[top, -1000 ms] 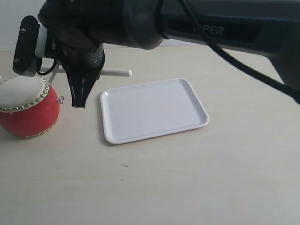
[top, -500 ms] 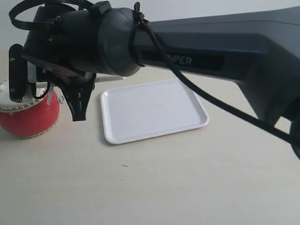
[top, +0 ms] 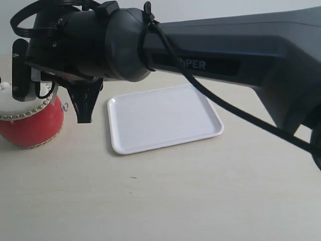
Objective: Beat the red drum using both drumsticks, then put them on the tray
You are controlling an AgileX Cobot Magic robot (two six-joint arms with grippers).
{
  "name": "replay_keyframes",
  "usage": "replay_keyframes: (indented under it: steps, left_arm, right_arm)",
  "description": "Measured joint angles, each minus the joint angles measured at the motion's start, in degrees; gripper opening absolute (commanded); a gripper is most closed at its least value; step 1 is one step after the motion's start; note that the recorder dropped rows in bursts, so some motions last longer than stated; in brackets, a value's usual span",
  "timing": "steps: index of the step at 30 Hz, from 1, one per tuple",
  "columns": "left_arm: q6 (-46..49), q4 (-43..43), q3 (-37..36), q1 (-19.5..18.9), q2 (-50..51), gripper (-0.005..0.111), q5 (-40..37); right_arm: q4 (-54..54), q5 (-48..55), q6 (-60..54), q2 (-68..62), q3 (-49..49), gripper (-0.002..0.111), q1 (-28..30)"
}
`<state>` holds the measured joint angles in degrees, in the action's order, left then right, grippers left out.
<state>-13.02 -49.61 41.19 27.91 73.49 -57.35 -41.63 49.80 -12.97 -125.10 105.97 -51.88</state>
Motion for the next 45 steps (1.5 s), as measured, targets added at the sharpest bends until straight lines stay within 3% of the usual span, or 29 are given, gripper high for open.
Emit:
replay_keyframes:
  steps: [12, 19, 33, 45]
  left_arm:
    - [1.0, 1.4, 2.0, 0.0, 10.8, 0.000, -5.5]
    - [-3.0, -2.1, 9.5, 0.0, 6.7, 0.000, -11.3]
    - [-1.0, 0.8, 10.3, 0.0, 1.2, 0.000, -11.9]
    - [3.8, 5.3, 6.4, 0.0, 15.9, 0.000, -9.3]
  right_arm:
    - [-1.1, 0.0, 1.5, 0.0, 0.0, 0.000, 0.0]
    - [7.5, 0.0, -5.5, 0.0, 0.0, 0.000, 0.0]
    - [8.1, 2.3, -5.3, -2.7, 0.7, 0.000, 0.0]
    - [7.2, 5.7, -3.7, 2.2, 8.0, 0.000, 0.0]
